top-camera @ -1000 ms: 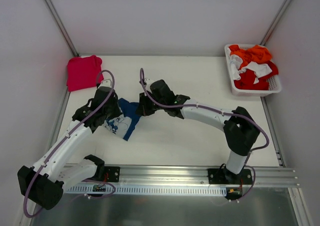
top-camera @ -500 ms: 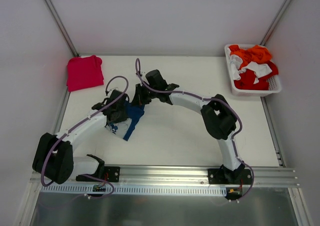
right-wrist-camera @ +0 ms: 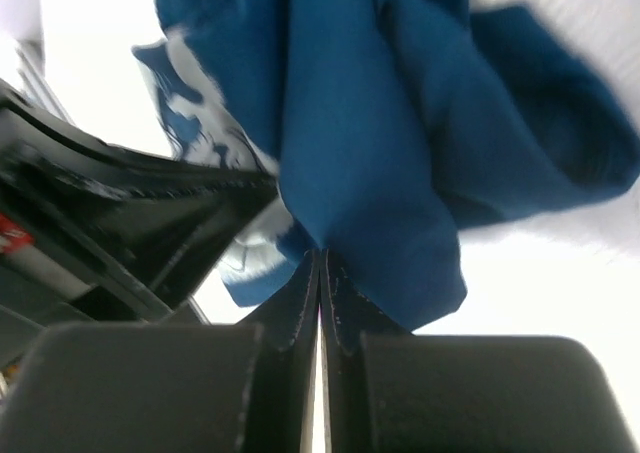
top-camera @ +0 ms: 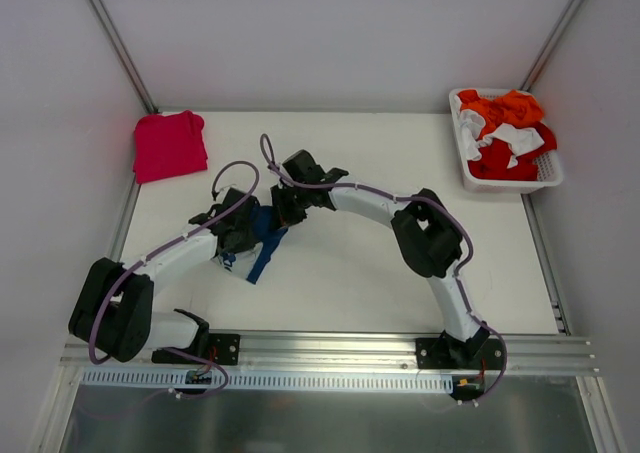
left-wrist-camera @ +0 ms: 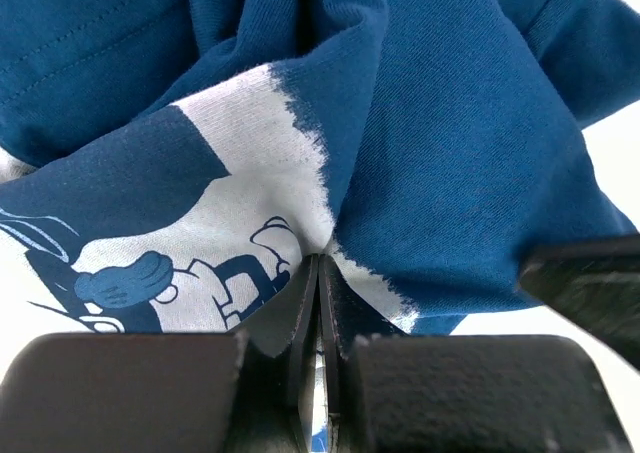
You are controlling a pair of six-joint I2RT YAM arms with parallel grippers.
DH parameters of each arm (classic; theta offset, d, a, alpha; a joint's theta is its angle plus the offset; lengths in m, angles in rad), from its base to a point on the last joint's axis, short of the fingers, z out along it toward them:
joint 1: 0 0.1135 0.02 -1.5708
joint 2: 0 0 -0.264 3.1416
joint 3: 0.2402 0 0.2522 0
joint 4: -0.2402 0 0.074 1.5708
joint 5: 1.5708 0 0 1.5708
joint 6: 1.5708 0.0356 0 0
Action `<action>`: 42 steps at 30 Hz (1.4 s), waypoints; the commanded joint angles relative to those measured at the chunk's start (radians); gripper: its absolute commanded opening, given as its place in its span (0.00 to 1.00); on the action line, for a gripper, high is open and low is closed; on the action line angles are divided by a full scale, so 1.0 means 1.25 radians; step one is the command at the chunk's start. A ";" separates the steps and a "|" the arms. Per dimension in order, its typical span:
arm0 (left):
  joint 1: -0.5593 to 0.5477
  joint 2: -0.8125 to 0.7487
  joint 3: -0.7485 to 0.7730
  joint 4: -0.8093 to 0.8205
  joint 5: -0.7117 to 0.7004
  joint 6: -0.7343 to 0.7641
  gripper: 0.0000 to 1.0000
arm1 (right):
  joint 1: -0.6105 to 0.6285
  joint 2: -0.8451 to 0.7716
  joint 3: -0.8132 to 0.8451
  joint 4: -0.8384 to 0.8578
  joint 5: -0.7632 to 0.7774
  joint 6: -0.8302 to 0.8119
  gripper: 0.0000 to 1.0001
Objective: Fold and stack the t-shirts
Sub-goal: Put the neatly folded tshirt into the corner of the board with both arms
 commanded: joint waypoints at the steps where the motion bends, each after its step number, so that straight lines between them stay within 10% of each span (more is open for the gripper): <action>1: -0.008 0.011 0.000 0.005 -0.018 -0.012 0.00 | 0.021 -0.040 0.021 -0.080 0.033 -0.046 0.00; 15: -0.027 -0.054 -0.059 0.014 0.010 -0.044 0.00 | 0.057 -0.034 0.041 -0.199 0.304 -0.084 0.00; 34: -0.059 -0.287 -0.123 -0.003 -0.020 -0.028 0.00 | 0.059 -0.076 0.018 -0.196 0.323 -0.063 0.01; 37: -0.057 -0.300 -0.067 -0.039 -0.027 0.015 0.00 | 0.066 -0.155 -0.071 -0.176 0.312 -0.055 0.41; 38: -0.059 -0.301 -0.035 -0.048 -0.027 0.026 0.09 | 0.072 -0.202 -0.097 -0.168 0.317 -0.052 0.59; 40: -0.060 -0.314 -0.009 -0.062 -0.018 0.077 0.65 | 0.084 -0.248 -0.170 -0.143 0.330 -0.049 0.67; 42: -0.060 -0.342 0.014 -0.069 -0.030 0.104 0.81 | 0.095 -0.317 -0.218 -0.123 0.340 -0.036 0.76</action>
